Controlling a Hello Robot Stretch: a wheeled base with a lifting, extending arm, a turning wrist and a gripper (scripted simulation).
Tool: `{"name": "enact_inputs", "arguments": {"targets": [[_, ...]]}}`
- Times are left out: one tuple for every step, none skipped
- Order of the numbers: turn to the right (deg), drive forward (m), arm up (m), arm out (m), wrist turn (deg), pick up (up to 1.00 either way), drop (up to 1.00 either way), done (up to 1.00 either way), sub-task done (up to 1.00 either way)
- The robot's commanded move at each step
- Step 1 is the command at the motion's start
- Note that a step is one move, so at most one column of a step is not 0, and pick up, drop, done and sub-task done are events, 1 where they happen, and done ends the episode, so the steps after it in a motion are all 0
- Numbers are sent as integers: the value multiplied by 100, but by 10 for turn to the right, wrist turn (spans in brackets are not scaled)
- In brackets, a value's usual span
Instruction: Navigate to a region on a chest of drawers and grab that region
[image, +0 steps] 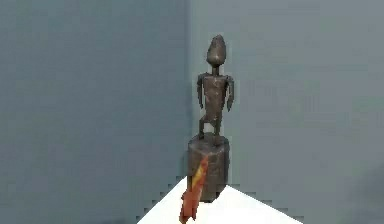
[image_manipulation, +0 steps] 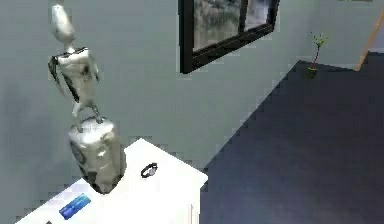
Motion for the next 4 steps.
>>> {"name": "enact_inputs", "arguments": {"targets": [[-450, 0, 0, 0, 0, 0, 0, 0, 0], [-390, 0, 0, 0, 0, 0, 0, 0, 0], [0, 0, 50, 0, 0, 0, 0, 0, 0], [0, 0, 38, 0, 0, 0, 0, 0, 0]]}}
